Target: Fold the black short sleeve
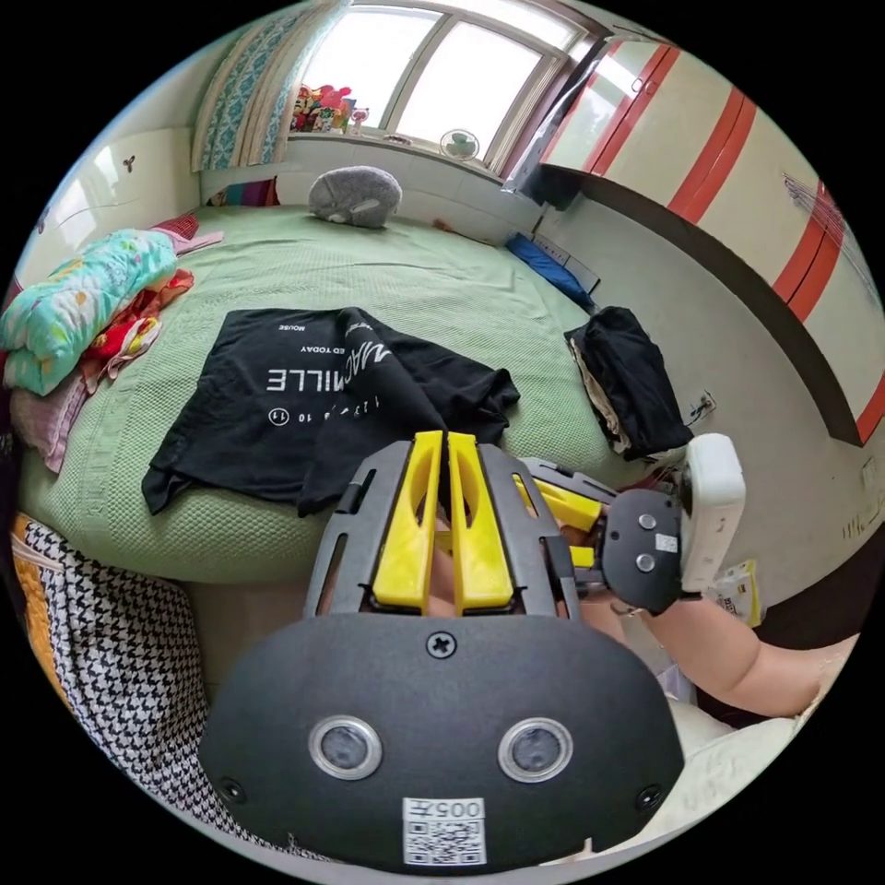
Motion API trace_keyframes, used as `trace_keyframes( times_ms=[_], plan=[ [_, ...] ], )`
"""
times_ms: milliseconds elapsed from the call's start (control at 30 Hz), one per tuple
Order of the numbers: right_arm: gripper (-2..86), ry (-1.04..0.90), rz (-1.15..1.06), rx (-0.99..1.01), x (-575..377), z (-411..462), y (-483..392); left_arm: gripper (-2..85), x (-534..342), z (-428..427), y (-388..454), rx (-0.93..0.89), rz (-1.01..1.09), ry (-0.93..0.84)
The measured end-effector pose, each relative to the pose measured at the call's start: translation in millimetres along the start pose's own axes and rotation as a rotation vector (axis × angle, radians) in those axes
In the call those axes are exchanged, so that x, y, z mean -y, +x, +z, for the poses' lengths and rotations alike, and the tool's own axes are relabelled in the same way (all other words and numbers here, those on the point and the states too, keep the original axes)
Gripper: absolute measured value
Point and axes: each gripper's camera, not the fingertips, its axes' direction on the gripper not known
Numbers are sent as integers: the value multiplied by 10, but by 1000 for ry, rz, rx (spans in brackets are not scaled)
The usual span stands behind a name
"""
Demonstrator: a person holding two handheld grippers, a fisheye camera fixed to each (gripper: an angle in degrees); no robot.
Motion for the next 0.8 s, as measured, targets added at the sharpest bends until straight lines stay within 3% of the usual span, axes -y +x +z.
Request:
trace_keyframes(
  times_ms=[167, 267, 567, 800],
  plan=[
    [25, 133, 24, -63, -89, -281, -85, 17, -1, -74, 117, -78, 26, 21],
    [-7, 114, 68, -107, -146, -366, -24, 41, -46, -236, 83, -67, 27, 104],
    [-12, 130, 279, -93, 105, -850, 402, 187, -288, -125, -364, 161, 26, 35],
    [-13, 146, 289, -63, 768, -1365, 449, 211, -225, 260, -385, 278, 94, 23]
  ],
)
